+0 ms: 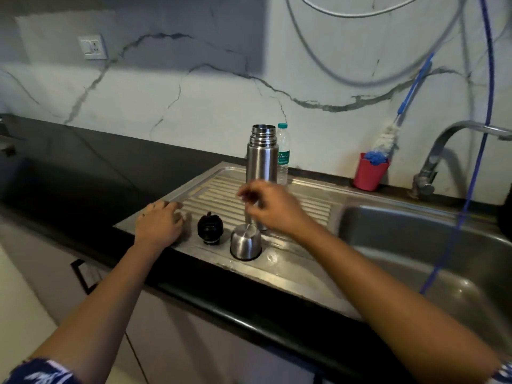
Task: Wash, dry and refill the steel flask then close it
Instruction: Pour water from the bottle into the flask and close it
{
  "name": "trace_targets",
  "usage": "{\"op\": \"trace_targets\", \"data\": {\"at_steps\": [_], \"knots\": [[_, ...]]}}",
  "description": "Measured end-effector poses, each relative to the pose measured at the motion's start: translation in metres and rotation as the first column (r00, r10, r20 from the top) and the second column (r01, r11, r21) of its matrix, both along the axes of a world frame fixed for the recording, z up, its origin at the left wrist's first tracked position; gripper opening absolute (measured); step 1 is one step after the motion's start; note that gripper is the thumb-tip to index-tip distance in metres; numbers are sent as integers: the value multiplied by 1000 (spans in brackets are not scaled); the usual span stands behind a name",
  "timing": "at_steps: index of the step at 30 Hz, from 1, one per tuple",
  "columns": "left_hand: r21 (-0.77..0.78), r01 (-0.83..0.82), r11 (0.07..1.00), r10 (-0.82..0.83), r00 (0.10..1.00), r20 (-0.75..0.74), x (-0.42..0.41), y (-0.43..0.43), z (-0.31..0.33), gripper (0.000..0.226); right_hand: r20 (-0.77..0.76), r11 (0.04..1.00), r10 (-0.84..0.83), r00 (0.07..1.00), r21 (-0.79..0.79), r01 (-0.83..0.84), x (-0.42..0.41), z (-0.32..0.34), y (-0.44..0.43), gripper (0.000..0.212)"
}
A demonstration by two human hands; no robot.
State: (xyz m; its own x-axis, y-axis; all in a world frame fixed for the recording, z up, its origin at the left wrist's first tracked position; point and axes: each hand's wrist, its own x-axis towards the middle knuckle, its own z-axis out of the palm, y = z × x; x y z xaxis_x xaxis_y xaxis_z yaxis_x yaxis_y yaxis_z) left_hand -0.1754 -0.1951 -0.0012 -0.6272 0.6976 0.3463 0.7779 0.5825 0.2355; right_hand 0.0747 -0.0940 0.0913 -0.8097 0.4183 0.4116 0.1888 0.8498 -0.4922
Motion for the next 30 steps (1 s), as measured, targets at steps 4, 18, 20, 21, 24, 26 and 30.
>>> {"op": "trace_targets", "data": {"at_steps": [4, 18, 20, 21, 24, 26, 30], "knots": [[-19, 13, 1000, -12, 1000, 15, 7, -13, -1, 40, 413, 983, 49, 910, 142, -117, -50, -24, -20, 67], [211, 93, 973, -117, 988, 103, 17, -3, 7, 32, 119, 991, -41, 992, -123, 56, -60, -9, -14, 62], [382, 144, 913, -247, 940, 237, 34, 8, 21, 29, -6, 976, -91, 996, -197, 88, -39, 1, -11, 63], [454, 169, 875, -325, 899, 292, 46, 15, 31, 30, -65, 966, -116, 991, -239, 97, -25, 5, -8, 61], [603, 206, 771, -531, 731, 428, 80, 40, 61, 46, -193, 923, -239, 952, -349, 161, 16, 10, 10, 55], [624, 198, 756, -587, 628, 512, 99, 55, 77, 72, -254, 884, -336, 907, -417, 210, 39, 6, 26, 51], [603, 207, 771, -609, 517, 602, 125, 84, 85, 105, -300, 833, -449, 842, -481, 273, 70, -7, 47, 47]]}}
